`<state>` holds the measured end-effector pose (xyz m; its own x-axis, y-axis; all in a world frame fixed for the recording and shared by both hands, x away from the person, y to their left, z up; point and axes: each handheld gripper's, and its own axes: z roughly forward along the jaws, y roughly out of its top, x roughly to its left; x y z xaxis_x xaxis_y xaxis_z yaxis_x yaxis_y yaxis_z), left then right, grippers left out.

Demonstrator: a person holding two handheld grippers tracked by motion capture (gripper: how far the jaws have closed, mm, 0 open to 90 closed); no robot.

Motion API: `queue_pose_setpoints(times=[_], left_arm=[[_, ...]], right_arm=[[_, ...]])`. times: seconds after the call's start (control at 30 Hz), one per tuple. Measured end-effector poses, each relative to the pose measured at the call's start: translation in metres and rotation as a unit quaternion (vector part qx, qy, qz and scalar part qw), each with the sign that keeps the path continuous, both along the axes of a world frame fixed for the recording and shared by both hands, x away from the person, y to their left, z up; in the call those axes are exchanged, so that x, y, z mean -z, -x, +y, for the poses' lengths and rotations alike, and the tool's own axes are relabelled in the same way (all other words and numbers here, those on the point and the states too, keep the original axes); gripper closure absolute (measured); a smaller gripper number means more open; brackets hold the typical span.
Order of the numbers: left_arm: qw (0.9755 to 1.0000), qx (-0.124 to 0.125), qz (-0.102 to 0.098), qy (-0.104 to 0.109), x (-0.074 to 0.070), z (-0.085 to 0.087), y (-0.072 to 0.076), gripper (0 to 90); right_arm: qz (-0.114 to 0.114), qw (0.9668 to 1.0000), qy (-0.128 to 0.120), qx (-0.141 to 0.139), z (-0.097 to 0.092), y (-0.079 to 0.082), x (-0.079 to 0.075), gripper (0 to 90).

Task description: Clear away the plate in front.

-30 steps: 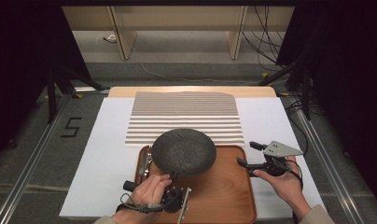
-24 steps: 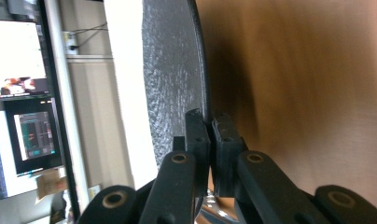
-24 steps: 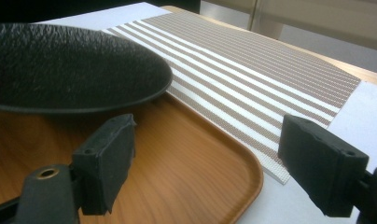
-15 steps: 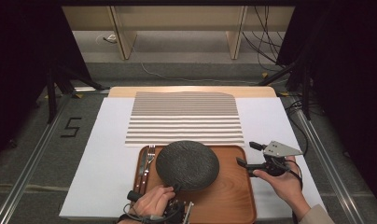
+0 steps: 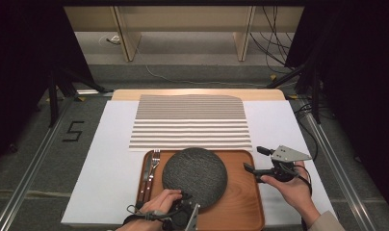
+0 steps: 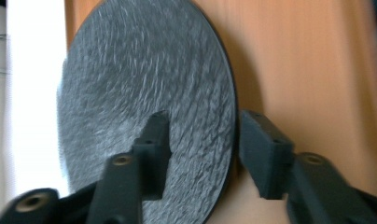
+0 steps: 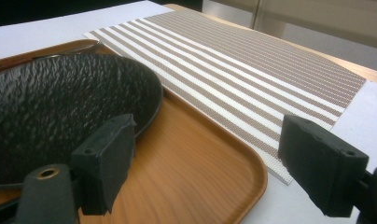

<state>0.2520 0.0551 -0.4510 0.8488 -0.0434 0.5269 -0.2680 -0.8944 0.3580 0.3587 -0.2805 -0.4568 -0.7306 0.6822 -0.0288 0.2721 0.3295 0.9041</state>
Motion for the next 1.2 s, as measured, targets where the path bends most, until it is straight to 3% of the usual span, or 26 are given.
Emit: queue_pose_setpoints(times=[0.03, 0.1, 0.17, 0.23, 0.27, 0.33, 0.37, 0.4, 0.47, 0.5, 0.57, 0.7, 0.77, 0.83, 0.9, 1.0, 1.17, 1.2], left_arm=[[0.9996, -0.006, 0.014, 0.023, -0.005, 0.002, -0.002, 49.1], [0.9964, -0.020, 0.058, 0.059, -0.017, 0.009, -0.008, 40.3], [0.9882, -0.048, 0.094, 0.111, -0.027, 0.020, -0.019, 40.7], [0.9730, -0.102, 0.121, 0.168, -0.033, 0.035, -0.036, 49.6], [0.9641, -0.135, 0.129, 0.189, -0.035, 0.044, -0.046, 57.2], [0.9406, -0.218, 0.141, 0.219, -0.034, 0.063, -0.065, 77.6], [0.9333, -0.259, 0.131, 0.211, -0.031, 0.069, -0.074, 86.5], [0.9278, -0.291, 0.126, 0.197, -0.026, 0.074, -0.083, 90.0], [0.9171, -0.323, 0.132, 0.194, -0.015, 0.080, -0.099, 90.0], [0.9150, -0.330, 0.133, 0.191, -0.011, 0.080, -0.105, 90.0], [0.9150, -0.335, 0.131, 0.182, -0.004, 0.078, -0.113, 90.0], [0.9180, -0.344, 0.132, 0.148, 0.005, 0.070, -0.123, 90.0], [0.9206, -0.341, 0.133, 0.134, 0.009, 0.068, -0.126, 90.0], [0.9237, -0.340, 0.130, 0.119, 0.011, 0.067, -0.127, 90.0], [0.9287, -0.333, 0.127, 0.104, 0.013, 0.067, -0.127, 90.0], [0.9331, -0.325, 0.122, 0.093, 0.015, 0.068, -0.127, 90.0], [0.9457, -0.299, 0.112, 0.061, 0.018, 0.068, -0.128, 90.0], [0.9465, -0.297, 0.111, 0.059, 0.019, 0.068, -0.128, 90.0]], right_arm=[[0.000, 1.0000, 0.000, 0.000, 0.000, 0.000, 0.000, 19.9], [0.002, 1.0000, 0.000, -0.001, 0.000, 0.000, 0.000, 19.9], [0.005, 1.0000, 0.000, -0.003, 0.002, 0.000, 0.000, 20.3], [0.006, 0.9999, 0.003, -0.008, 0.004, 0.000, 0.000, 23.1], [0.008, 0.9999, 0.003, -0.012, 0.006, 0.000, -0.001, 26.4], [0.017, 0.9996, 0.008, -0.020, 0.009, -0.001, -0.001, 39.0], [0.025, 0.9993, 0.013, -0.023, 0.012, -0.003, -0.001, 47.5], [0.037, 0.9988, 0.020, -0.026, 0.014, -0.004, -0.001, 56.6], [0.065, 0.9968, 0.034, -0.033, 0.020, -0.009, 0.002, 72.1], [0.078, 0.9954, 0.041, -0.038, 0.023, -0.012, 0.004, 78.2], [0.099, 0.9929, 0.055, -0.036, 0.030, -0.016, 0.008, 89.0], [0.129, 0.9885, 0.072, -0.030, 0.042, -0.026, 0.012, 90.0], [0.145, 0.9861, 0.076, -0.027, 0.048, -0.031, 0.015, 90.0], [0.157, 0.9837, 0.084, -0.024, 0.054, -0.035, 0.018, 90.0], [0.166, 0.9818, 0.089, -0.022, 0.058, -0.038, 0.021, 90.0], [0.171, 0.9806, 0.093, -0.024, 0.063, -0.041, 0.023, 90.0], [0.175, 0.9791, 0.101, -0.025, 0.069, -0.045, 0.025, 90.0], [0.177, 0.9787, 0.102, -0.026, 0.070, -0.046, 0.026, 90.0]])
